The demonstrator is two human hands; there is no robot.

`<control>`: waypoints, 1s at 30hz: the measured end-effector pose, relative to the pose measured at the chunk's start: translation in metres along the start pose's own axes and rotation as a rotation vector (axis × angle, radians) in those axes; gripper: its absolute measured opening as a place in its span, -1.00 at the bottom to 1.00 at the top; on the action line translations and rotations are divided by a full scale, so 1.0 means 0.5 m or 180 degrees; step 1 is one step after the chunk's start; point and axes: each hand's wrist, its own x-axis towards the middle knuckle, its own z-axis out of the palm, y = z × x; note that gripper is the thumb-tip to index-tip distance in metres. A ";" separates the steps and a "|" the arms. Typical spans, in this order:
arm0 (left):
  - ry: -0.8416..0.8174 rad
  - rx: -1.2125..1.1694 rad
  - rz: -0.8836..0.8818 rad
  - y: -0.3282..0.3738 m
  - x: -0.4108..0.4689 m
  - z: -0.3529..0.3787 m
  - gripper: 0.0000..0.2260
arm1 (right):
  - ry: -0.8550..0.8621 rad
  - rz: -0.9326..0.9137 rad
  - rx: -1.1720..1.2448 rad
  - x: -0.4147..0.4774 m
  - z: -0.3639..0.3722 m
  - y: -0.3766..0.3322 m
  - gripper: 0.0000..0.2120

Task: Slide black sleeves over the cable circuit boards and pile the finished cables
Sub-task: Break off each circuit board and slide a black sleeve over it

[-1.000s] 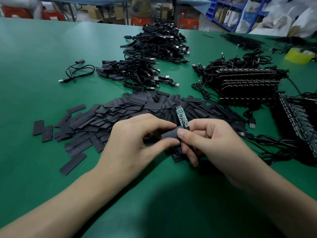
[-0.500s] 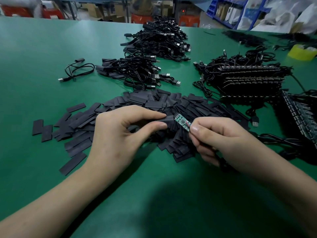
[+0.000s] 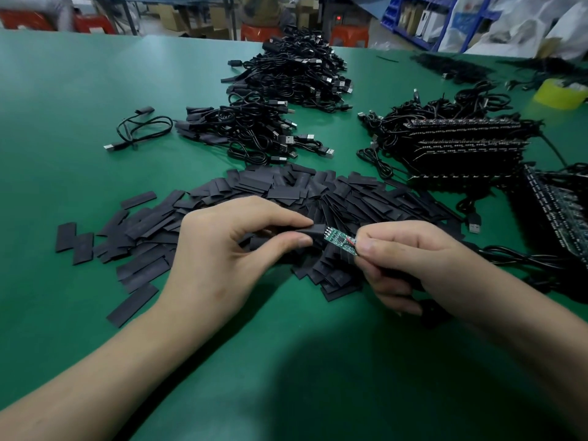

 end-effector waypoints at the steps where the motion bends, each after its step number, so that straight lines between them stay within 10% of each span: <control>1: -0.0064 0.0002 0.0056 -0.003 0.001 -0.001 -0.86 | -0.0053 0.0010 -0.0009 0.000 -0.001 0.000 -0.68; 30: -0.1086 -0.0132 0.0529 0.009 -0.006 0.003 -0.83 | -0.0690 0.0303 -0.0282 -0.002 -0.008 0.014 -0.70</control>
